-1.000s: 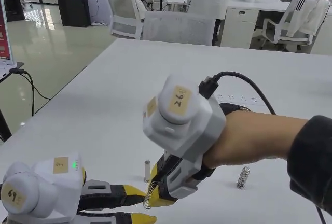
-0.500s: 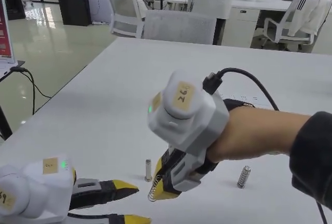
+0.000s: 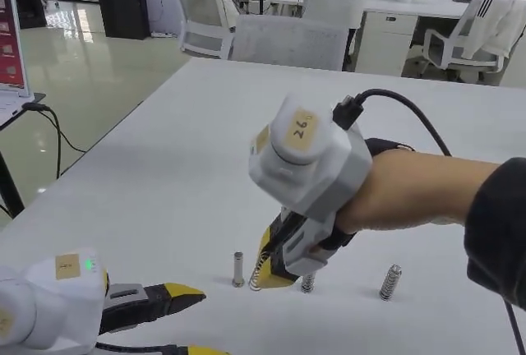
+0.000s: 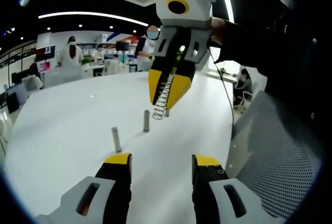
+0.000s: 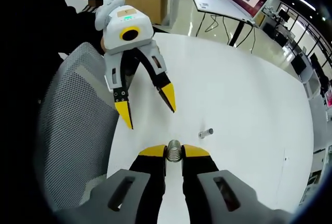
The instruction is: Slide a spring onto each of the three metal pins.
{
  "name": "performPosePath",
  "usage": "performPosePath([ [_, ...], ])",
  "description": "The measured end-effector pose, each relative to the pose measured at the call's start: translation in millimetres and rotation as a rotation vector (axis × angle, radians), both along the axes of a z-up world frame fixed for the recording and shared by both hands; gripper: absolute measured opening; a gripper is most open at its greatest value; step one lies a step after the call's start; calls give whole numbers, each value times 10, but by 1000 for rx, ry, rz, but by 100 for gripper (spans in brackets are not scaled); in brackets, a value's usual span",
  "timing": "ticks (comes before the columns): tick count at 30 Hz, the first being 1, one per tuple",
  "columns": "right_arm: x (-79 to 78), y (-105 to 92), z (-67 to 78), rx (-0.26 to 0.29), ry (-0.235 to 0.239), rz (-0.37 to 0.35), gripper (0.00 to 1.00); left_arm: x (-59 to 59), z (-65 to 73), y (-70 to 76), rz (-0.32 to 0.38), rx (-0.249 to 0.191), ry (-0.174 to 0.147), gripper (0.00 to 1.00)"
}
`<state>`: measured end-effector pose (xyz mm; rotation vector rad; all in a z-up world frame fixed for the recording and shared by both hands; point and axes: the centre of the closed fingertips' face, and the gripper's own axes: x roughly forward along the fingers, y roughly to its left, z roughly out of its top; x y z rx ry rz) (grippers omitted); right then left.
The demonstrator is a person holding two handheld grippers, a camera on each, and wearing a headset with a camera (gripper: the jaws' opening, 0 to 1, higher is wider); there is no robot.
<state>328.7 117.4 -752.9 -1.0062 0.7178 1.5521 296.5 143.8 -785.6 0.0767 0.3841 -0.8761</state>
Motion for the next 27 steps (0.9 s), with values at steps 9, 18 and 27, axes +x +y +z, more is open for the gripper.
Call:
performPosePath([
  [9,249,20,68,-8,-21,-32,8,-3,15,-1,2,0,5,44],
  [18,407,121,11,-22,-41,-42,8,-2,10,33,18,1,6,47],
  [27,529,282,-123,-34,-48,-45,8,0,1,80,31,0,8,48],
])
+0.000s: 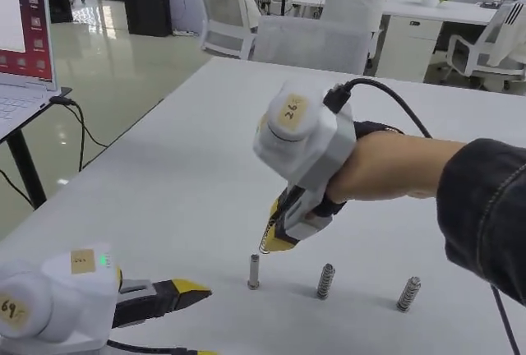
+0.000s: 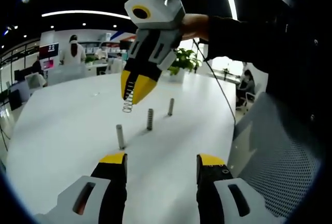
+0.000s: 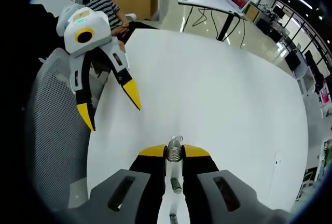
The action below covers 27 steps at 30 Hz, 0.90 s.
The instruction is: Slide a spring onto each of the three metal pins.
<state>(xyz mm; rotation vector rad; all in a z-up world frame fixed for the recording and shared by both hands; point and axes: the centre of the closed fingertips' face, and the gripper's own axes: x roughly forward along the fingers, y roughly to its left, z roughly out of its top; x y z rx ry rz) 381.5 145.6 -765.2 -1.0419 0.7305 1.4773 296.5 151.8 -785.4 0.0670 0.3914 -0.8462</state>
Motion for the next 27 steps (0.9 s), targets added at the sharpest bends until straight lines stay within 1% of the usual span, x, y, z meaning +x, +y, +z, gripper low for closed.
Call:
performPosePath([
  [5,41,34,-87,-13,11,-3,8,3,5,32,13,-3,-1,49],
  [10,76,69,-140,-16,10,-4,8,6,-8,54,17,0,4,49],
  [13,81,84,-186,-24,18,-5,8,11,-11,58,18,-1,4,49],
  [15,70,101,-198,-24,27,-4,8,9,-14,63,20,-1,5,48],
  [23,83,112,-242,-36,31,-3,8,7,-37,95,27,-2,12,47],
  [25,75,117,-259,-41,40,-3,8,6,-40,93,27,-1,14,47],
  [27,82,117,-285,-49,36,-1,8,7,-46,93,26,0,15,47],
])
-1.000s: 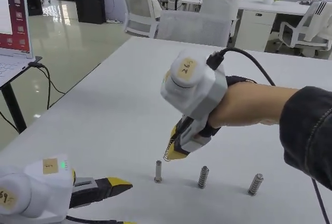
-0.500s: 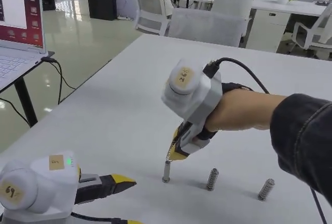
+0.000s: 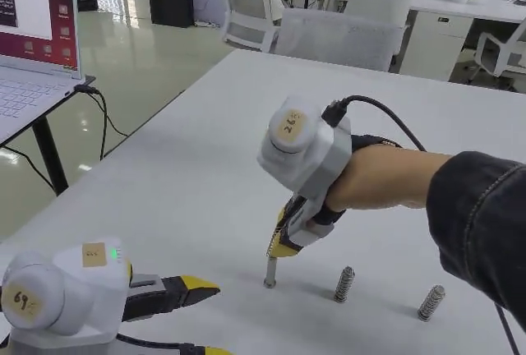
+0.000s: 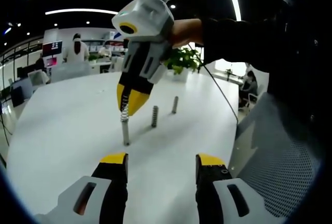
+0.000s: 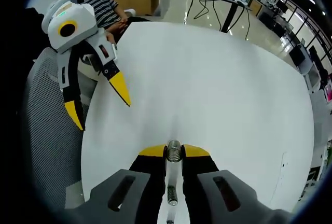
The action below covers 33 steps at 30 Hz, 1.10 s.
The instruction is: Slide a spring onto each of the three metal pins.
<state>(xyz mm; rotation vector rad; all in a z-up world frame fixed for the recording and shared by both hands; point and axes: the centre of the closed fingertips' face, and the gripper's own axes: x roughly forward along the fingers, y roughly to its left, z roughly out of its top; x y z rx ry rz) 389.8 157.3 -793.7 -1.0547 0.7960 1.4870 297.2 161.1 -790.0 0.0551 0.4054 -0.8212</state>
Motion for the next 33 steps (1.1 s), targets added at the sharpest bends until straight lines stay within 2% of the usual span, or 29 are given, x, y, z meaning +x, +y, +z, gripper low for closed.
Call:
performPosePath([
  [7,14,-2,-81,-21,3,0,8,1,-6,9,2,-2,2,46],
  [15,7,-2,-275,-80,-19,20,8,18,-18,15,3,-3,3,45],
  [20,3,9,-355,-99,-25,24,8,21,-21,15,5,-3,4,45],
  [33,-61,-6,-543,-123,3,15,8,10,-39,49,17,-1,9,45],
])
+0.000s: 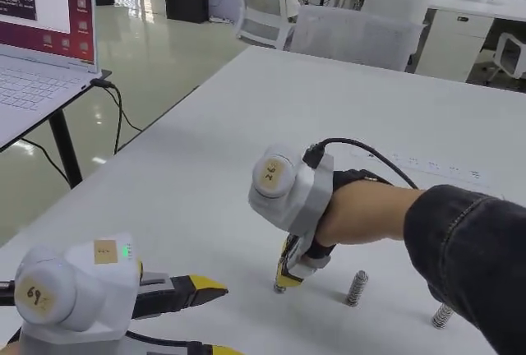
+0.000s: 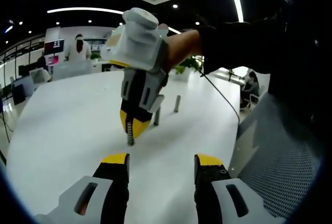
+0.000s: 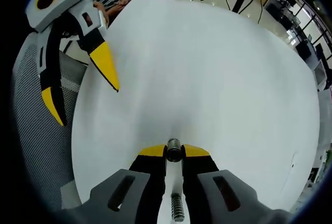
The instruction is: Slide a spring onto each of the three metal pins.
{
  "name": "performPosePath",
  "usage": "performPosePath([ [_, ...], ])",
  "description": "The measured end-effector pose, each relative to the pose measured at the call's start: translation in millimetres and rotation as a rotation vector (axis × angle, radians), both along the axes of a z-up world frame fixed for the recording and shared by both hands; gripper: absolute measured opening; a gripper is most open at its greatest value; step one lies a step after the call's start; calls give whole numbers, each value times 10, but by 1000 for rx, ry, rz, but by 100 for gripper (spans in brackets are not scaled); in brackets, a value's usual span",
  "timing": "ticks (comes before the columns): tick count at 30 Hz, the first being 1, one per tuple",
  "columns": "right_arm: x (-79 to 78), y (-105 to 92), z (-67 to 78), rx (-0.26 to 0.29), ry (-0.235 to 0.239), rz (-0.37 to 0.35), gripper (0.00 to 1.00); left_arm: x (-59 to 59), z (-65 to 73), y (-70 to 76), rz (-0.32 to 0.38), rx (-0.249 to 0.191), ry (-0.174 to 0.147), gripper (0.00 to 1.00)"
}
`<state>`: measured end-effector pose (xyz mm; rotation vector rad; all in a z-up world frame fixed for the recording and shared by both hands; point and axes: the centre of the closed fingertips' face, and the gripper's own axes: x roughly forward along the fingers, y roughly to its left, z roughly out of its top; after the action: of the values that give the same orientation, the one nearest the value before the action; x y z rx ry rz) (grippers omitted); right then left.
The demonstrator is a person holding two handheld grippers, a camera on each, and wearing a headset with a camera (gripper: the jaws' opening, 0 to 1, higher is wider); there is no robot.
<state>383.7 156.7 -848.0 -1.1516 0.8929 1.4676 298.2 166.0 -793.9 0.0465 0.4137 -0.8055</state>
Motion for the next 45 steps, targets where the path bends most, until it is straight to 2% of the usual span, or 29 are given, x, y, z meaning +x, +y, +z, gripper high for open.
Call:
performPosePath([
  [3,-16,-9,-37,-5,9,-4,9,0,-2,2,2,1,1,44],
  [13,-20,-18,-32,10,18,-14,9,5,1,-18,0,2,0,45],
  [22,24,-64,24,38,16,-34,15,13,1,-24,-3,5,1,45],
  [31,38,-156,129,84,35,-72,23,38,41,-36,-6,7,-6,45],
  [35,74,-226,161,102,27,-89,25,43,50,-52,-11,10,-7,45],
  [45,155,-367,226,165,36,-163,33,53,76,-68,-14,14,-8,46],
])
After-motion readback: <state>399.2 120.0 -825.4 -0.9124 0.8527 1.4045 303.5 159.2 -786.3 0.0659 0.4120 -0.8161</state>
